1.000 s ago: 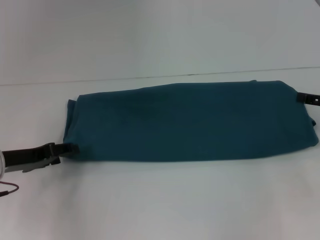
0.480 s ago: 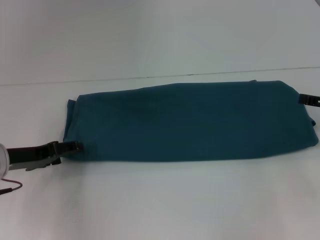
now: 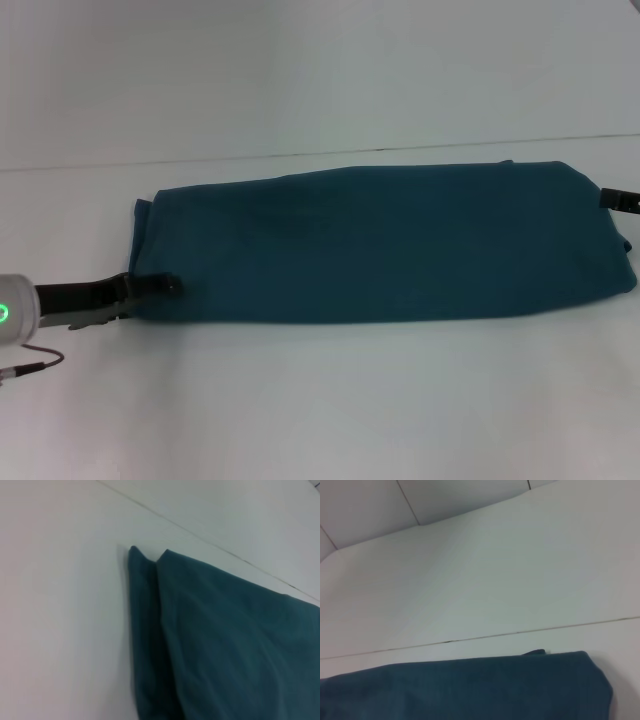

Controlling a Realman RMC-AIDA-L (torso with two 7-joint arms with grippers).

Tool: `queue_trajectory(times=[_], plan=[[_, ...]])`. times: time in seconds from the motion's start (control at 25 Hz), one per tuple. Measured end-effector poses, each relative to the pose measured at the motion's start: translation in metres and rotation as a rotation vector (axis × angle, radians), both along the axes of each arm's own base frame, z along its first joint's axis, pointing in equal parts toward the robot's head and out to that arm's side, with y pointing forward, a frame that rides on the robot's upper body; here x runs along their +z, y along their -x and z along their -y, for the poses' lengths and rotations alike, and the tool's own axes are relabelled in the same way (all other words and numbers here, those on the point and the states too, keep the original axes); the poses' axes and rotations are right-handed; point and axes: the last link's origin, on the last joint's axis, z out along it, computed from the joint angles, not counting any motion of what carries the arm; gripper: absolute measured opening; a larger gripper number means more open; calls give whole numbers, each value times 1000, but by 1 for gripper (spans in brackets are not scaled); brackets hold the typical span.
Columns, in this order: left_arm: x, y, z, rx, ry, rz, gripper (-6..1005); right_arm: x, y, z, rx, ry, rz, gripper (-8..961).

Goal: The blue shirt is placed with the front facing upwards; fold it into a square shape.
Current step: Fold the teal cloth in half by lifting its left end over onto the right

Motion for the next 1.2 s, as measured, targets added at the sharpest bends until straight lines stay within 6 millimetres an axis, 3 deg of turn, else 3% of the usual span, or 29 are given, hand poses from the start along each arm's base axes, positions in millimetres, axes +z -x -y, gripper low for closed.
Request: queue_trajectory(times=[0.52,1.2], plan=[[-8,-22,-18,-63,-2,-32,892,1,-2,1,-8,-4,1,906],[-5,-26,-21,-104,-13,-66,888,-1,0,-1,-4,-4,-2,906]])
